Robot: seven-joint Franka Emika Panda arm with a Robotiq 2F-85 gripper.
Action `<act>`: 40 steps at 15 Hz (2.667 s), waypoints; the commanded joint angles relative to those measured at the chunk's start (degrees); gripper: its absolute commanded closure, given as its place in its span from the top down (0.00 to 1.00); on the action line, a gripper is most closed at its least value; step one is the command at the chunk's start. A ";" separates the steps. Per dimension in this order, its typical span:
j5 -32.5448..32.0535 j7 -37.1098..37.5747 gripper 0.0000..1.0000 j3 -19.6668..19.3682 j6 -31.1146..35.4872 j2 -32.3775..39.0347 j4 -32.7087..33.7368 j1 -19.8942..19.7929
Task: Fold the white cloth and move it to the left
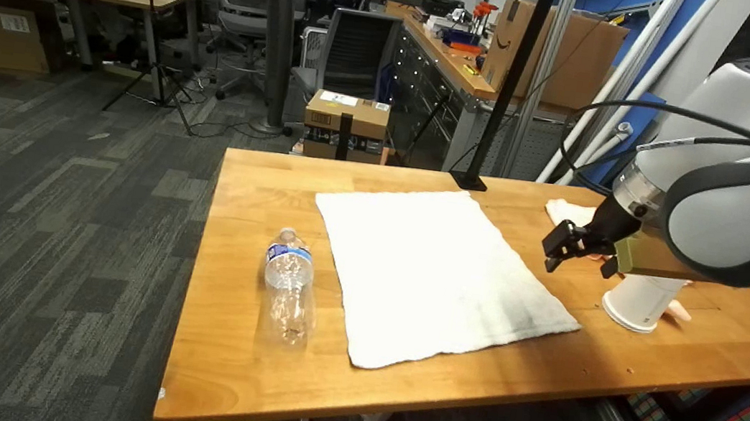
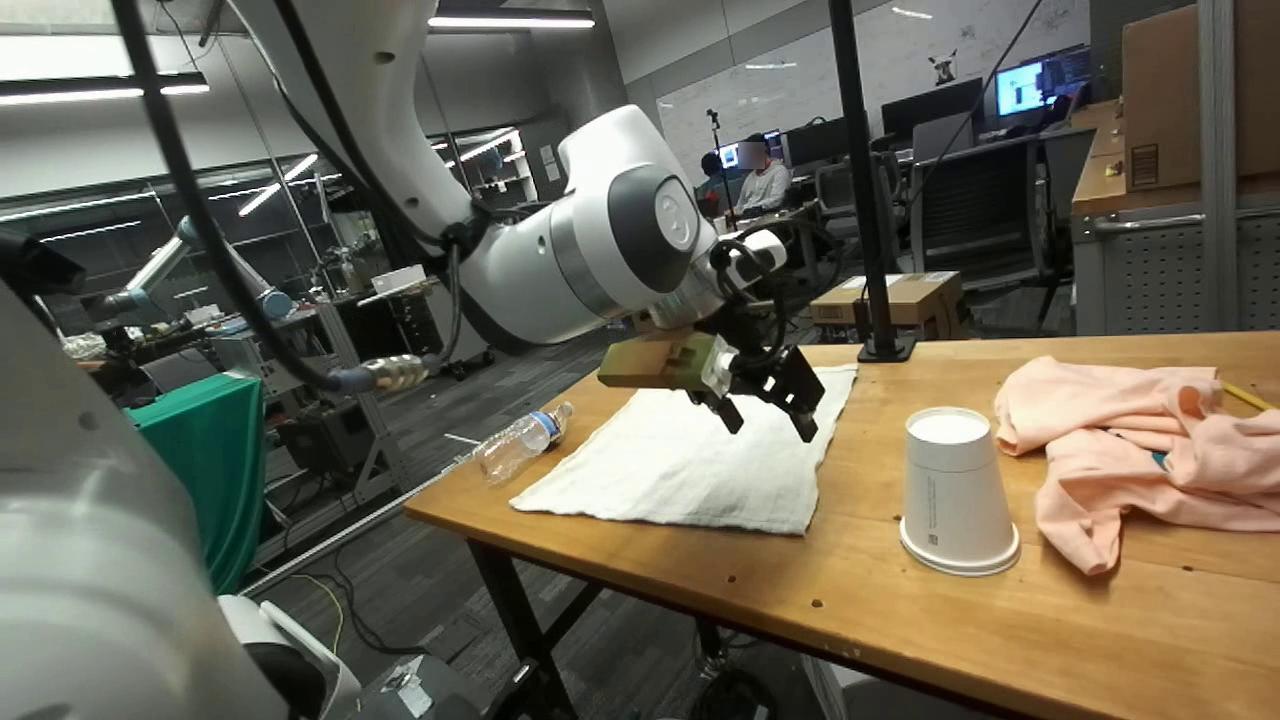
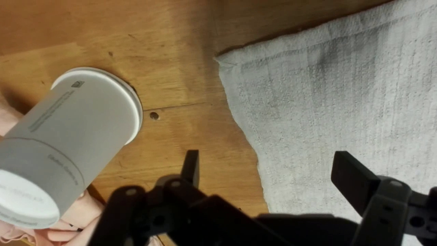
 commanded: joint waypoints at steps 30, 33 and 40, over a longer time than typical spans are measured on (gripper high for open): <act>-18.69 21.54 0.09 -2.77 11.50 11.13 -2.74 -0.25; -17.99 20.60 0.05 -2.22 8.83 9.95 -2.21 -0.08; -11.25 15.36 0.08 3.54 -7.71 10.12 5.98 2.66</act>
